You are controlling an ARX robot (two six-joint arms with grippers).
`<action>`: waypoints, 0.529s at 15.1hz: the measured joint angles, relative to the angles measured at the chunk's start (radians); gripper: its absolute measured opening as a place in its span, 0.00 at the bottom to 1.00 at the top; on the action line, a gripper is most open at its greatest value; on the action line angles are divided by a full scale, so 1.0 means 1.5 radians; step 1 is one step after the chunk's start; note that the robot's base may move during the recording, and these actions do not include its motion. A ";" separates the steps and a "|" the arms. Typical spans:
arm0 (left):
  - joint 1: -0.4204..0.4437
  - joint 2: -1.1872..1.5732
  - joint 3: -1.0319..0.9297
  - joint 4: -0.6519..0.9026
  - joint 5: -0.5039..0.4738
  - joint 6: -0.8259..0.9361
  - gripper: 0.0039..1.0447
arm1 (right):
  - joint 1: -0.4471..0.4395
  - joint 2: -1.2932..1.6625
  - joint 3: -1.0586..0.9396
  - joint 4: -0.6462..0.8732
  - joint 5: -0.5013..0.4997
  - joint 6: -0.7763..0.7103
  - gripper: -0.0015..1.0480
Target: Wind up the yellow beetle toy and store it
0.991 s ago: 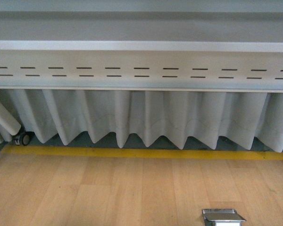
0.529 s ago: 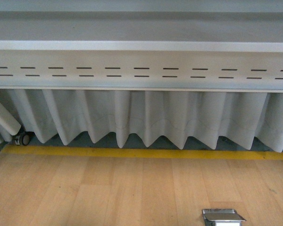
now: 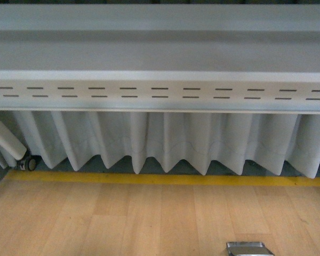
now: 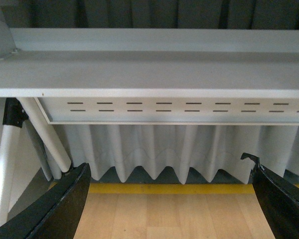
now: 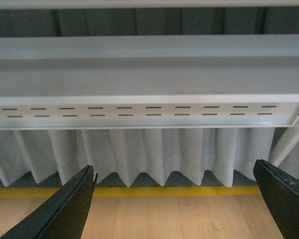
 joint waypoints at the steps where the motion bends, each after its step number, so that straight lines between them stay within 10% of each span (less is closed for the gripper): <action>1: 0.000 0.000 0.000 0.000 -0.002 -0.001 0.94 | 0.000 0.000 0.000 0.001 -0.001 0.000 0.94; 8: 0.000 0.000 0.000 0.001 -0.001 0.000 0.94 | 0.000 -0.001 0.000 0.001 0.000 0.000 0.94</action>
